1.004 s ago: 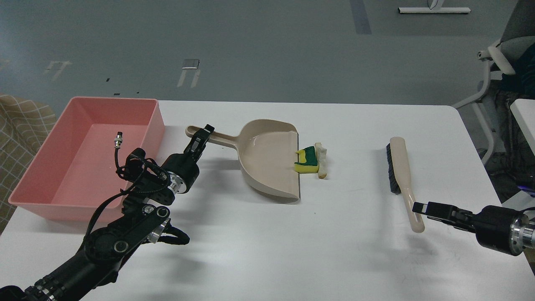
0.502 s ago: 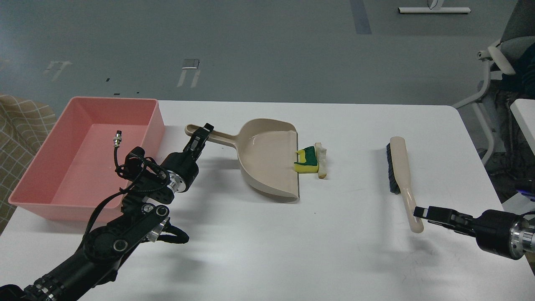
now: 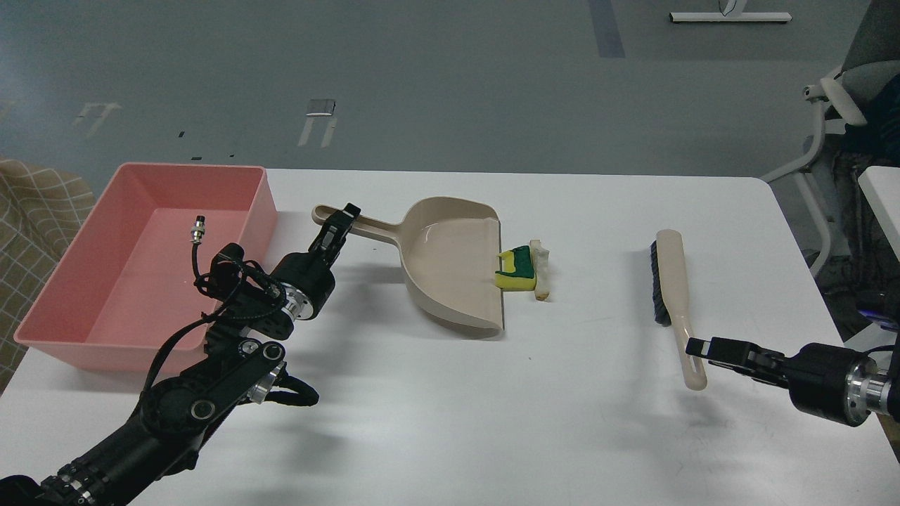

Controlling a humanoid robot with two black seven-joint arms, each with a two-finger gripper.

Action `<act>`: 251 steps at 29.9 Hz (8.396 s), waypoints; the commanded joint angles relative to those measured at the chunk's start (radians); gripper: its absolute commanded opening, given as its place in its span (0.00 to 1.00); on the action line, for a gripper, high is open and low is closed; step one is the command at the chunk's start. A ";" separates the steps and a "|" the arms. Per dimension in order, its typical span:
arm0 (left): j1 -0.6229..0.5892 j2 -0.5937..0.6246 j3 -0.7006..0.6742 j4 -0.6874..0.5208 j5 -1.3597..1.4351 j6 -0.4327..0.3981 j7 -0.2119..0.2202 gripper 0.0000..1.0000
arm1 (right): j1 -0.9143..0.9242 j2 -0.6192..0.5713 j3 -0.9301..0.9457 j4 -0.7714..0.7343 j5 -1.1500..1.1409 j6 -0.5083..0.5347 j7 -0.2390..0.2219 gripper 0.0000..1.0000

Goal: Sweep and dump garbage into bin
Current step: 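Sweep the brush with the right gripper across the sponge into the dustpan, then lift the brush away and raise the dustpan with the left gripper, then swing the dustpan over the pink bin and tip it to dump contents, then lower the empty dustpan back onto the table with the left gripper, then release the dustpan handle and set the brush down with the right gripper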

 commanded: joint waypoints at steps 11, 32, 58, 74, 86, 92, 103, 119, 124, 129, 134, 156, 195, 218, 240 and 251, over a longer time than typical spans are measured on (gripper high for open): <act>-0.003 0.001 0.001 -0.002 -0.001 0.000 0.000 0.00 | 0.001 0.066 -0.003 -0.004 -0.001 0.000 -0.031 0.48; -0.003 0.004 0.001 -0.005 0.002 0.001 0.001 0.00 | 0.010 0.051 0.009 0.001 0.000 0.012 -0.034 0.00; -0.010 0.011 0.004 -0.010 0.000 -0.005 0.000 0.00 | 0.154 0.364 -0.032 -0.113 -0.041 0.084 -0.143 0.00; 0.026 0.016 0.026 0.024 0.115 -0.005 -0.060 0.00 | 0.182 0.473 -0.015 -0.008 -0.034 0.089 -0.166 0.00; 0.023 -0.001 -0.022 -0.011 -0.156 0.003 -0.064 0.00 | 0.167 0.251 0.142 0.053 -0.024 0.091 -0.157 0.00; 0.027 -0.018 -0.109 -0.079 -0.282 -0.005 -0.084 0.00 | 0.160 0.140 0.247 -0.046 0.103 0.084 -0.154 0.00; 0.032 0.069 -0.250 -0.227 -0.460 -0.006 -0.080 0.00 | -0.065 0.040 0.247 -0.085 0.117 0.086 -0.083 0.00; 0.657 0.386 -0.933 -0.432 -0.569 -0.308 -0.054 0.00 | -0.096 0.069 0.252 -0.076 0.115 0.068 -0.072 0.00; 0.813 0.419 -1.097 -0.383 -0.444 -0.399 -0.068 0.00 | -0.096 0.086 0.253 -0.076 0.115 0.068 -0.072 0.00; 0.827 0.445 -1.140 -0.366 -0.223 -0.401 -0.101 0.00 | -0.094 0.100 0.253 -0.074 0.114 0.068 -0.074 0.00; 0.820 0.522 -1.151 -0.373 -0.046 -0.395 -0.107 0.00 | -0.094 0.100 0.253 -0.074 0.114 0.068 -0.074 0.00; 0.692 0.737 -1.142 -0.387 0.418 -0.161 -0.213 0.00 | -0.083 0.105 0.256 -0.074 0.114 0.066 -0.074 0.00; 0.007 0.022 -0.057 -0.117 -0.001 -0.102 -0.021 0.00 | -0.093 0.099 0.253 -0.073 0.111 0.071 -0.074 0.00; 0.116 0.028 -0.054 -0.062 0.054 -0.071 -0.046 0.42 | -0.094 0.105 0.249 -0.070 0.109 0.069 -0.074 0.00; 0.214 0.157 0.023 -0.164 0.040 -0.089 -0.075 0.97 | -0.071 0.106 0.249 -0.043 0.111 0.123 -0.074 0.00; 0.253 0.235 -0.003 -0.316 -0.017 -0.123 -0.097 0.98 | -0.073 0.120 0.198 -0.057 0.095 0.126 -0.077 0.00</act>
